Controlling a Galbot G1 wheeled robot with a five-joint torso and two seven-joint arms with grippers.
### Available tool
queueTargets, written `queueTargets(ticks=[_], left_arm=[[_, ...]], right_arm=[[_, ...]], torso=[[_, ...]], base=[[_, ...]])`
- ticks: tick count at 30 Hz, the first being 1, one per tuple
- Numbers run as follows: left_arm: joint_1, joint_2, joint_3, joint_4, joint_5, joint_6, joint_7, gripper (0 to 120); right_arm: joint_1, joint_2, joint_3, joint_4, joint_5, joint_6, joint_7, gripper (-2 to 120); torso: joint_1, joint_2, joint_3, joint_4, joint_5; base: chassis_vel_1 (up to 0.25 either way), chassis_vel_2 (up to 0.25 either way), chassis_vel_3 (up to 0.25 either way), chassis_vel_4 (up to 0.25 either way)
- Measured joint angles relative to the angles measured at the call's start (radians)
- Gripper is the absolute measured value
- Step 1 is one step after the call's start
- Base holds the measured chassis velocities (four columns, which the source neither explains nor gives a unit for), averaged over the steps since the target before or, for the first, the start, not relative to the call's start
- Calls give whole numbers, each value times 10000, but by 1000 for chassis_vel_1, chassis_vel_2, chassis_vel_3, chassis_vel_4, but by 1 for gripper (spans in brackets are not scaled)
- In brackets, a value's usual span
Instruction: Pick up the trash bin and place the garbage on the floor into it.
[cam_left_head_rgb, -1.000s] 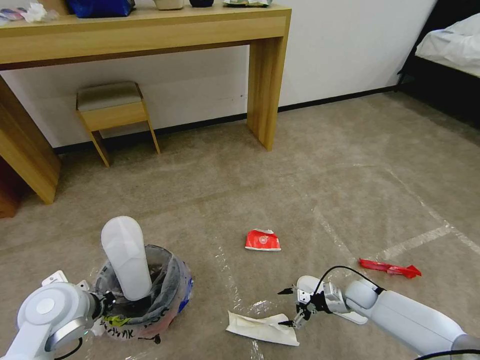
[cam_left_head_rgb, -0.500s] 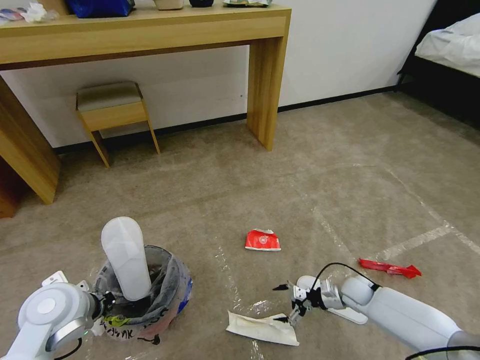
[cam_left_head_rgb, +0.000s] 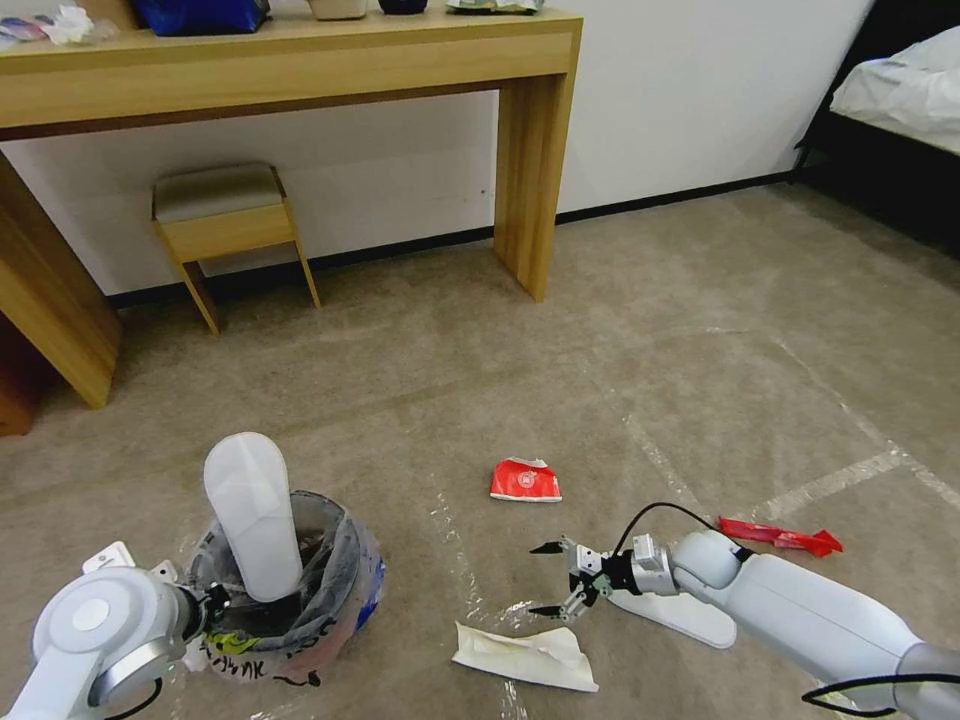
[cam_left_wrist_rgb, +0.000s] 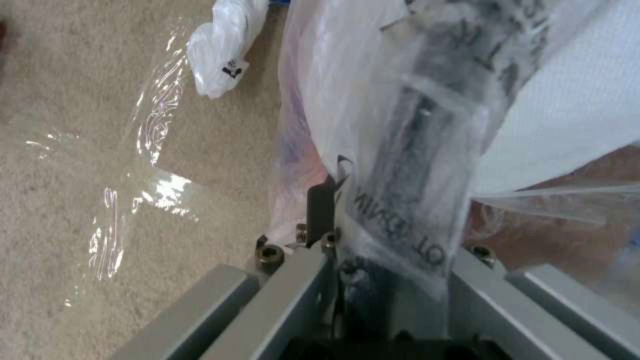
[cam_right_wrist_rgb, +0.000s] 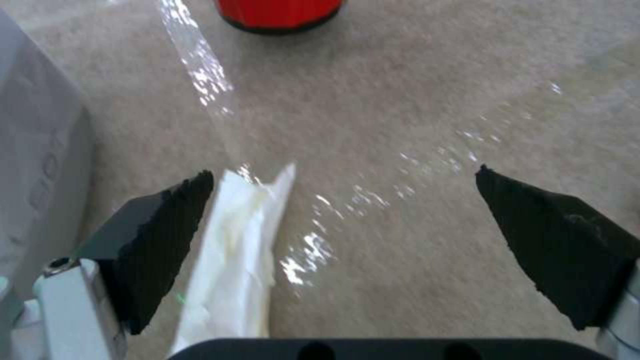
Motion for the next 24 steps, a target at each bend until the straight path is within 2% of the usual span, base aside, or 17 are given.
queueTargets(ticks=[12, 24], left_arm=[[72, -33, -72, -34, 16, 0, -1, 0], [43, -71, -47, -1, 130, 3, 46, 0]], right_arm=[[-155, 277, -181, -142, 76, -117, 209, 100], [-673, 262, -15, -496, -474, -93, 339, 100]], torso=[[0, 0, 0, 1, 1], [0, 0, 0, 0, 0]], base=[[0, 0, 0, 0], [0, 0, 0, 0]])
